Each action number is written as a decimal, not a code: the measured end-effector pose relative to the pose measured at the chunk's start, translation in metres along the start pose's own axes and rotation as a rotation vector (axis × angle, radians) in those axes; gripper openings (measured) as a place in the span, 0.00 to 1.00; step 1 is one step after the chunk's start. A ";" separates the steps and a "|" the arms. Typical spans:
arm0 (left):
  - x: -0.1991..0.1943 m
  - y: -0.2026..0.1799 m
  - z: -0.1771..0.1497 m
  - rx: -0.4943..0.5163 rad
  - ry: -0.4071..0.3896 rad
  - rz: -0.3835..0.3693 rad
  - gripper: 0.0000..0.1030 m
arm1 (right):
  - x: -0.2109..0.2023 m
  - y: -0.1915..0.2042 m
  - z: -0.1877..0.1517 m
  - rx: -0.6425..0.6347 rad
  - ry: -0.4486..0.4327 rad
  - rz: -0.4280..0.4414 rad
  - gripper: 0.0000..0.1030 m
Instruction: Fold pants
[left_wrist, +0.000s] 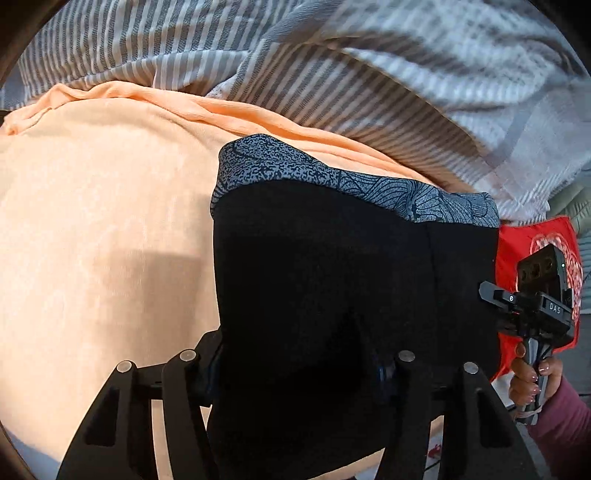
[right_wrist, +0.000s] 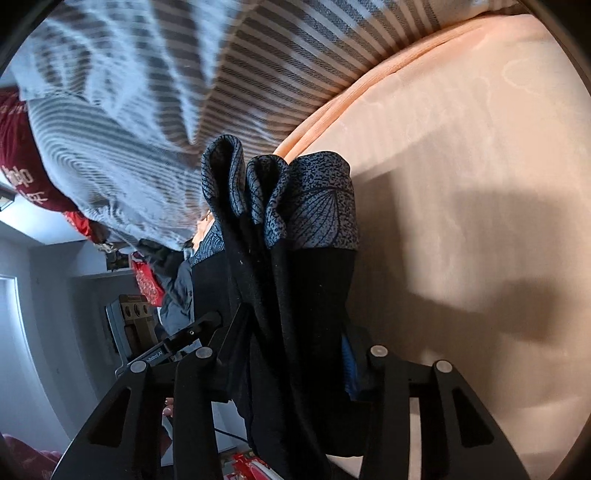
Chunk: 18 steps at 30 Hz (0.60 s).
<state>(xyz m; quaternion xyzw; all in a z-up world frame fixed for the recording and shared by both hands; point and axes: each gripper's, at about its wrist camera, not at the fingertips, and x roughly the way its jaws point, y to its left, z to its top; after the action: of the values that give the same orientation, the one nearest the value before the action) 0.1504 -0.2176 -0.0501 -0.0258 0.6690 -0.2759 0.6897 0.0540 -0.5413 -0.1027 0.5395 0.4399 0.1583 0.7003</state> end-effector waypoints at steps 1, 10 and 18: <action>-0.002 -0.005 -0.007 0.004 0.005 0.008 0.59 | -0.003 0.001 -0.004 -0.003 -0.002 -0.003 0.44; -0.006 0.008 -0.067 0.040 0.053 0.051 0.59 | -0.015 -0.022 -0.072 0.045 -0.039 -0.044 0.44; 0.001 0.019 -0.084 0.056 -0.006 0.134 0.68 | -0.008 -0.025 -0.100 0.009 -0.132 -0.277 0.60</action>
<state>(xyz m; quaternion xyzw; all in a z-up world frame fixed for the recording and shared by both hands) 0.0784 -0.1735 -0.0673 0.0377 0.6591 -0.2477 0.7091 -0.0353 -0.4946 -0.1247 0.4859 0.4639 0.0222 0.7404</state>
